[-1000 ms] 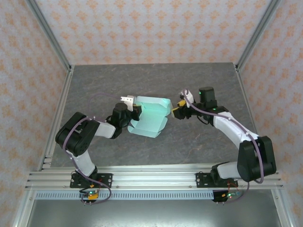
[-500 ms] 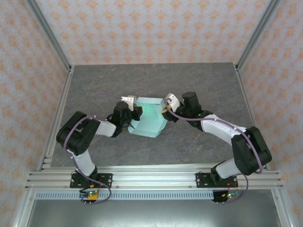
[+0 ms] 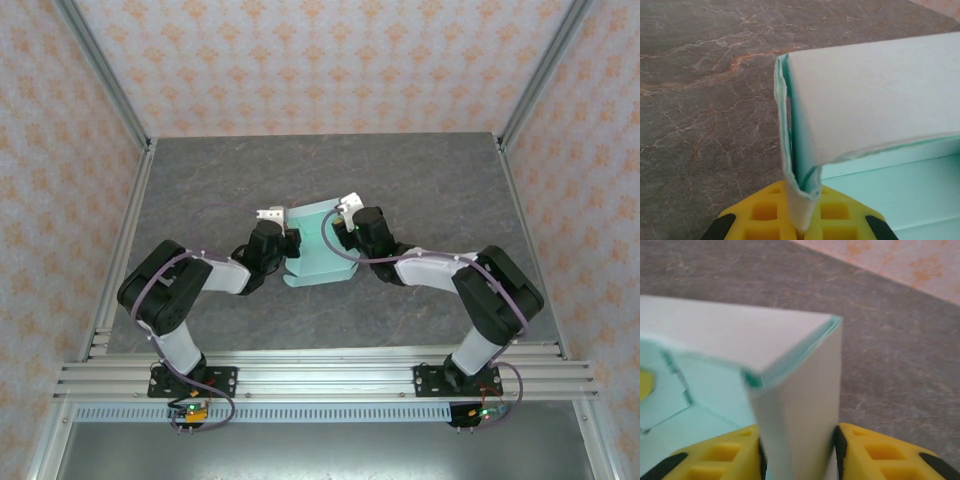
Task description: Fold the paper box
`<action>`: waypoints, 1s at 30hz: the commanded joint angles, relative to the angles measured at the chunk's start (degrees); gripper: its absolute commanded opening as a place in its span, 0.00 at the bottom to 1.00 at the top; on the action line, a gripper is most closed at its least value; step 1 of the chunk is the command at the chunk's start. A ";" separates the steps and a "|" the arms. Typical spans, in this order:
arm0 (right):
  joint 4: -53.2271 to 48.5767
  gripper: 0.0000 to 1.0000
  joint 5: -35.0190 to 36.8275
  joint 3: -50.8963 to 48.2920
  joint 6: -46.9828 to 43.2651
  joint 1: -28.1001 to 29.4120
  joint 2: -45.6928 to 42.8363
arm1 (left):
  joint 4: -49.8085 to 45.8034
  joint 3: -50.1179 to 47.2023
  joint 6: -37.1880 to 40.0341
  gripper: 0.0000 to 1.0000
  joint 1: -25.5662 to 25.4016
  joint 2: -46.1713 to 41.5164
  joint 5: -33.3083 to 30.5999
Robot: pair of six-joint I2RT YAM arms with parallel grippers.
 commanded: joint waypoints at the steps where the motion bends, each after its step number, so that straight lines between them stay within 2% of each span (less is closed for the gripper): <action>1: 4.14 0.38 9.08 4.17 1.67 0.44 1.91 | -2.77 0.38 -8.26 0.00 -1.68 -3.40 -5.35; 5: 4.91 0.27 15.16 6.82 1.59 1.39 4.90 | -4.38 0.10 -10.74 0.00 -3.66 -5.40 -8.41; 8: 6.32 0.16 23.68 9.11 0.26 2.63 7.72 | -9.58 2.39 -12.56 0.00 -4.68 -6.33 -9.66; 15: 17.11 0.04 40.20 11.56 -6.25 7.10 14.15 | -16.11 5.11 -18.64 0.00 -6.94 -7.56 -13.85; 17: 17.28 0.00 41.03 11.57 -4.80 7.12 14.33 | -17.49 5.20 -19.71 0.00 -7.21 -8.39 -15.12; 20: 15.91 0.00 41.75 11.95 -2.80 6.87 14.80 | -19.43 5.42 -20.15 0.00 -7.46 -9.47 -17.01; 26: 14.17 0.00 35.73 9.06 1.93 6.26 12.77 | -22.79 4.73 -20.29 0.00 -7.67 -11.55 -20.46; 27: 14.41 0.10 31.56 7.84 3.03 6.00 11.98 | -23.05 4.84 -19.96 0.00 -7.55 -11.64 -20.52; 28: 13.69 0.30 25.88 6.73 3.98 5.81 10.57 | -23.65 5.24 -19.04 0.00 -7.55 -11.73 -20.42; 29: 12.44 0.40 21.06 5.86 4.83 5.62 9.04 | -25.03 6.02 -18.21 0.00 -7.55 -11.82 -20.54; 30: 11.61 0.46 17.84 4.89 5.38 5.50 7.58 | -27.15 6.86 -18.08 0.00 -7.47 -12.03 -21.11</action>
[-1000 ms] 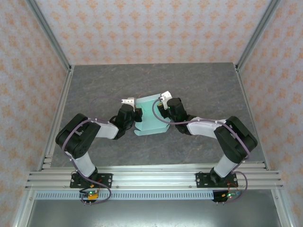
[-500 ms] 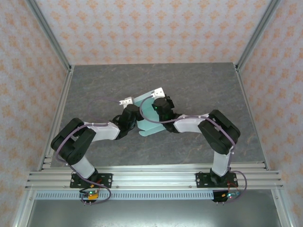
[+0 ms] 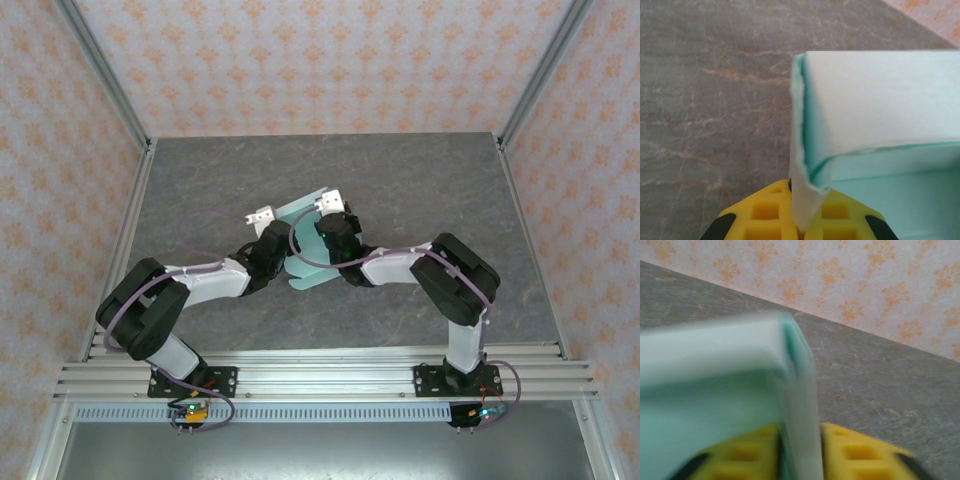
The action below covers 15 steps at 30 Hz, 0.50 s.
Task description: Fold the paper box
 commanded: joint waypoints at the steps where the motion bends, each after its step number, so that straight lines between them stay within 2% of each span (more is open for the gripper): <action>1: -1.21 0.51 -12.52 -4.30 5.75 -3.11 -7.03 | -5.94 3.26 -0.63 0.00 -1.14 -2.81 -2.69; 7: -4.91 0.72 -30.51 -10.54 6.89 -7.63 -19.24 | -8.54 4.01 -0.05 0.00 1.05 -3.03 -1.80; 10: -6.80 0.74 -39.16 -12.20 6.70 -10.65 -23.28 | -9.58 4.64 1.12 0.00 1.19 -3.54 -2.22; 15: -12.52 0.74 -41.74 -10.79 1.89 -11.56 -25.64 | -11.44 6.25 1.73 0.00 1.34 -3.07 -2.01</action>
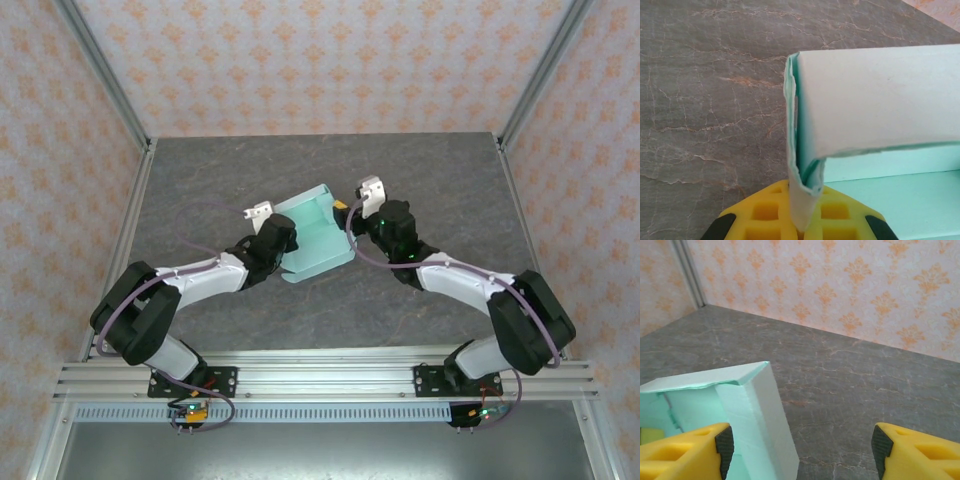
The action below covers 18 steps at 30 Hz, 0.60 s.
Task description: Fold the paper box
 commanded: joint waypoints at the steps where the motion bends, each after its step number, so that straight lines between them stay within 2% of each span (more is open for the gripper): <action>1: -5.38 0.74 -5.90 1.35 -2.70 0.07 0.10 | -2.28 1.92 0.43 0.00 0.23 -1.44 -1.27; 4: -5.59 0.72 -2.75 4.52 -2.52 0.06 3.15 | -1.68 1.79 -0.17 0.00 0.23 -1.42 -0.72; 8: -5.81 0.65 -2.16 9.26 -3.60 0.25 8.13 | -1.58 1.84 -1.13 0.00 0.23 -1.48 0.20; 14: -5.57 0.53 4.85 16.96 -6.93 2.60 15.91 | -1.15 1.39 -2.77 0.00 0.14 -1.48 0.53; 18: -1.98 0.38 15.32 19.46 -11.48 5.14 21.45 | -0.82 1.86 -3.49 0.00 0.05 -1.57 0.96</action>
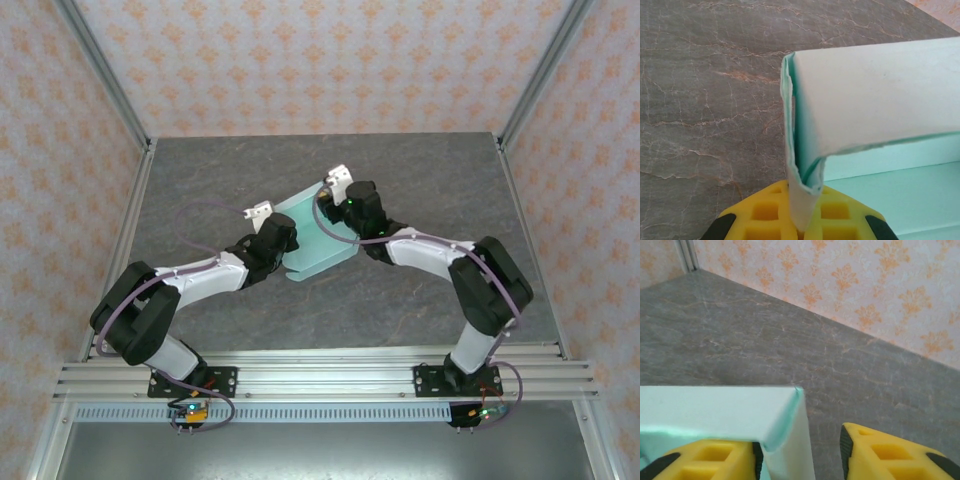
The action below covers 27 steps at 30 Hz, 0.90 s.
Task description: Fold the paper box
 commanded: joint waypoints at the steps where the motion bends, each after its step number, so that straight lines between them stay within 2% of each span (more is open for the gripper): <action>1: 4.74 0.35 12.14 1.89 -4.16 1.85 4.25 | -0.31 1.58 -1.77 0.00 0.05 -1.55 -0.08; 5: 9.17 0.16 22.39 3.23 -9.29 3.62 7.62 | -0.44 1.87 -3.48 0.00 0.01 -1.72 0.51; 10: 19.15 0.14 34.52 3.99 -17.01 6.13 11.90 | -0.43 2.69 -4.60 0.00 0.05 -1.04 1.97; 12: 20.32 0.08 37.17 4.54 -18.27 6.67 12.74 | -0.82 3.19 -4.77 0.00 0.05 -0.76 2.23; 15: 20.20 0.08 37.56 4.25 -17.16 6.87 12.91 | -0.71 3.06 -5.02 0.00 0.05 -0.92 1.90; 19: 17.60 0.27 29.44 0.48 -11.61 6.65 8.78 | -1.11 2.99 -5.02 0.00 0.05 -1.35 0.77; 22: 15.57 0.33 18.10 -5.08 -7.20 4.43 2.56 | -1.23 2.94 -4.70 0.00 0.31 -2.22 -0.37; 23: 14.28 0.36 12.09 -7.12 -5.74 3.05 -0.20 | -1.23 3.01 -4.32 0.00 0.40 -2.46 -0.68; 27: 6.61 0.63 -17.00 -12.67 -4.50 -3.10 -11.00 | -1.65 3.67 -1.19 0.00 0.79 -3.26 -1.59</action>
